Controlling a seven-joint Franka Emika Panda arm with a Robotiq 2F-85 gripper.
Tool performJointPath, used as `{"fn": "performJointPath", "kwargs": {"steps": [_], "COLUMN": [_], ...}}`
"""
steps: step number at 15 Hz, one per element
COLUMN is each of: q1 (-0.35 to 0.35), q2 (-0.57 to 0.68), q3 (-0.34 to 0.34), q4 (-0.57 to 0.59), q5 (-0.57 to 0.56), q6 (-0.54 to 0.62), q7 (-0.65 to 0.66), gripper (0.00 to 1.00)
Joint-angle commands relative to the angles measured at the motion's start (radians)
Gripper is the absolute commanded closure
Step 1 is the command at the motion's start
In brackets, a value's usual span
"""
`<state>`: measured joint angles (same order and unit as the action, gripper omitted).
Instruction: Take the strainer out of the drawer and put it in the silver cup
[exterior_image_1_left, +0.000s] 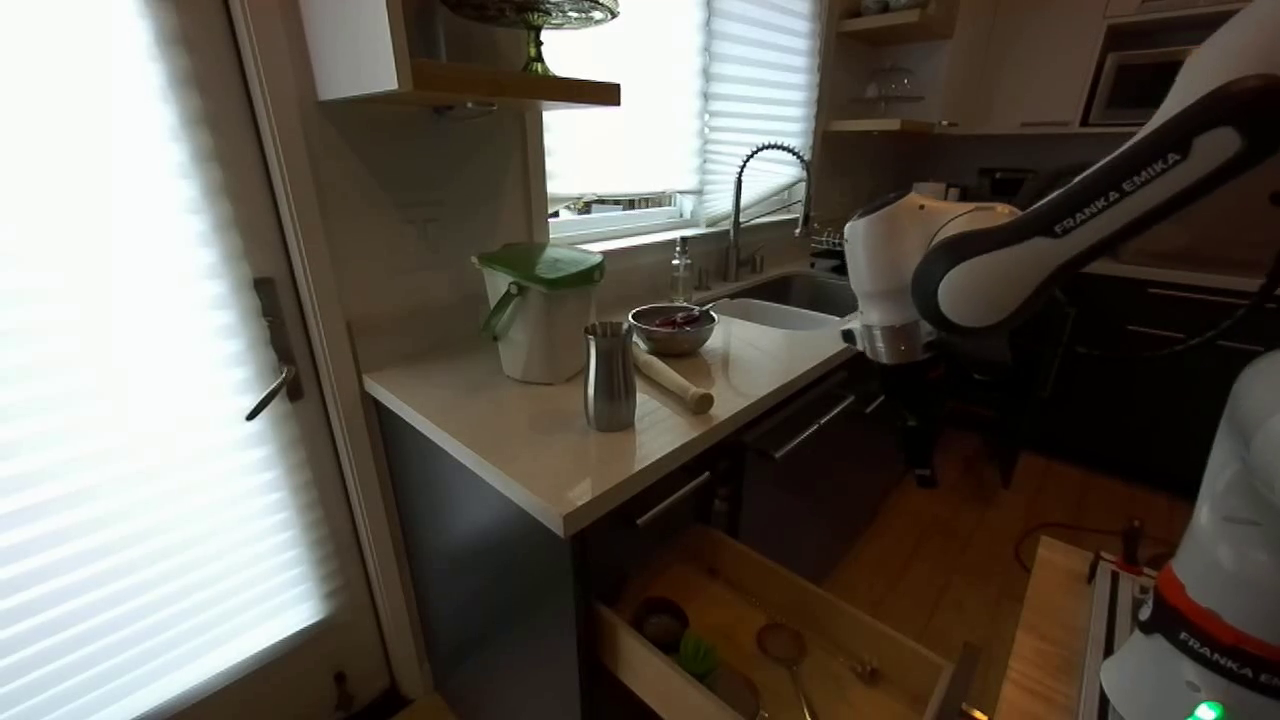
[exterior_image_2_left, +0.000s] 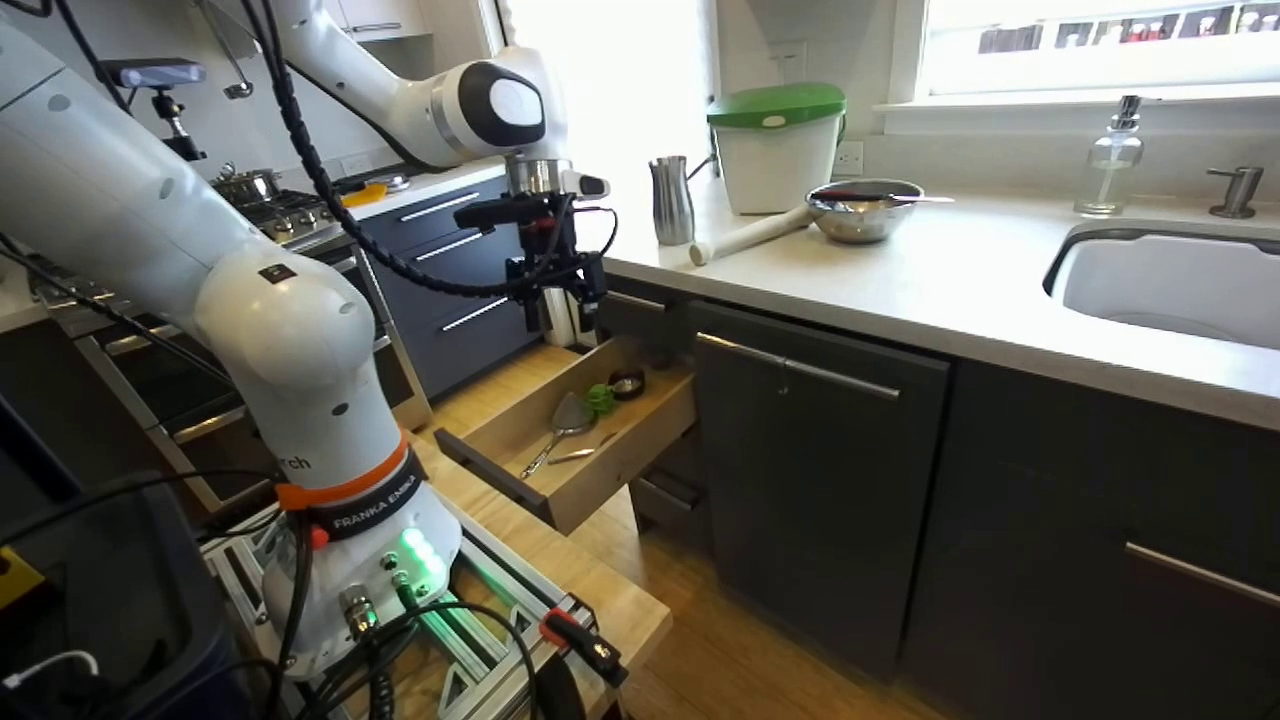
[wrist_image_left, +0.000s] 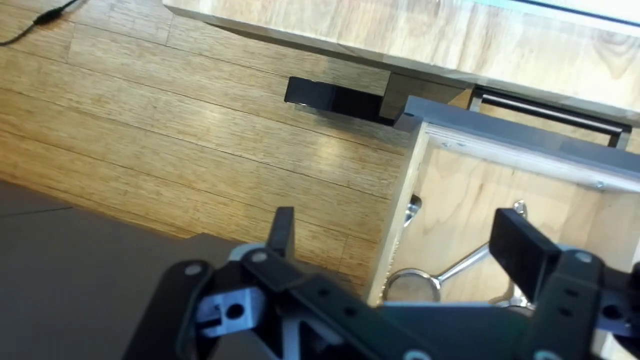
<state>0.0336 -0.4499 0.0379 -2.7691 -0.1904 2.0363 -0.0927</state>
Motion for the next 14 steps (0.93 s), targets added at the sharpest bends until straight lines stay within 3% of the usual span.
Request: {"fn": "performJointPath", "kwargs": {"steps": [1, 7, 8, 10, 14], "q1": [0.095, 0.179, 0.153, 0.16, 0.166], "q2": [0.228, 0.617, 0.49, 0.598, 0.66], "q3": [0.022, 0.123, 0.114, 0.14, 0.141], "q4": [-0.005, -0.011, -0.011, -0.006, 0.012], "q5": [0.073, 0.114, 0.084, 0.083, 0.072], "q6": [0.177, 0.58, 0.484, 0.556, 0.602], "q7": [-0.076, -0.224, -0.164, -0.179, -0.157], "gripper": [0.0, 0.0, 0.0, 0.0, 0.0]}}
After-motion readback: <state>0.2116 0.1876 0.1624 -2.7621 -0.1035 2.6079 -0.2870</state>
